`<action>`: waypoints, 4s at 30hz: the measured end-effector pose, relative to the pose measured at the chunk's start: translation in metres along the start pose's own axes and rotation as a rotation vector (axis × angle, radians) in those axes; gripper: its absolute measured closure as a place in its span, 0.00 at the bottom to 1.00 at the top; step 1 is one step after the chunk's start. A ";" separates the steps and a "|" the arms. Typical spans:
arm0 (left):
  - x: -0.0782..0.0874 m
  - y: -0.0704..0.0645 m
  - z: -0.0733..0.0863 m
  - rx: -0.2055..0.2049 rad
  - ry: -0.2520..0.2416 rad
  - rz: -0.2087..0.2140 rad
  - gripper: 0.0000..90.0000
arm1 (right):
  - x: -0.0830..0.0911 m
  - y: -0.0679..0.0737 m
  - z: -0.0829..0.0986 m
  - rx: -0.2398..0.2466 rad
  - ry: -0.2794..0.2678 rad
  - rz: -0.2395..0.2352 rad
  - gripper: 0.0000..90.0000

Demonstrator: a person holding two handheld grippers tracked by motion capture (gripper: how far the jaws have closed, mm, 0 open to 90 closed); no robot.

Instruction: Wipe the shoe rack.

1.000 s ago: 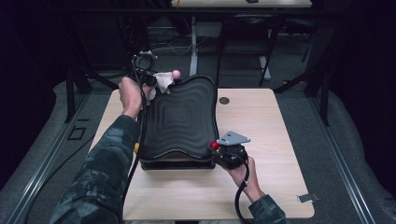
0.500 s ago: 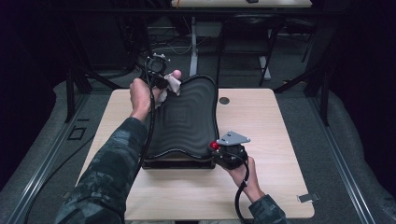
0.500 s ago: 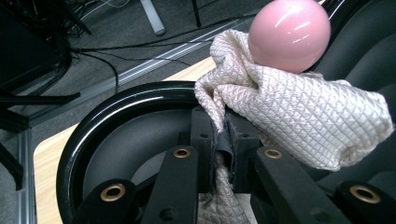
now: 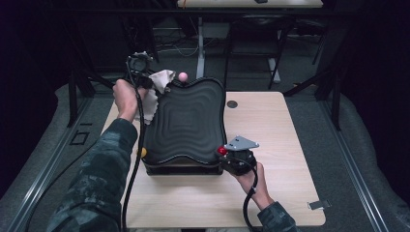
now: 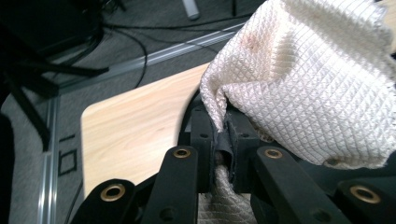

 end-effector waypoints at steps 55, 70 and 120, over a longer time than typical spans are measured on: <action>0.025 -0.064 -0.043 -0.138 -0.073 0.087 0.92 | 0.001 0.000 0.001 0.017 0.000 0.007 0.67; 0.022 -0.100 -0.055 -0.177 -0.099 0.122 0.92 | 0.000 0.000 0.000 0.018 -0.009 0.009 0.67; -0.016 -0.141 -0.054 -0.137 -0.104 0.118 0.93 | 0.000 0.000 0.000 0.019 -0.008 0.010 0.67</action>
Point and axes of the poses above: each handheld gripper's, and its own axes: x roughly backward along the jaws, z roughly out of its underside, y roughly to its left, the point moved 9 cm from there along -x, roughly forward along the jaws, and after that the axes turned 2 degrees about z, right-handed, at the moved point
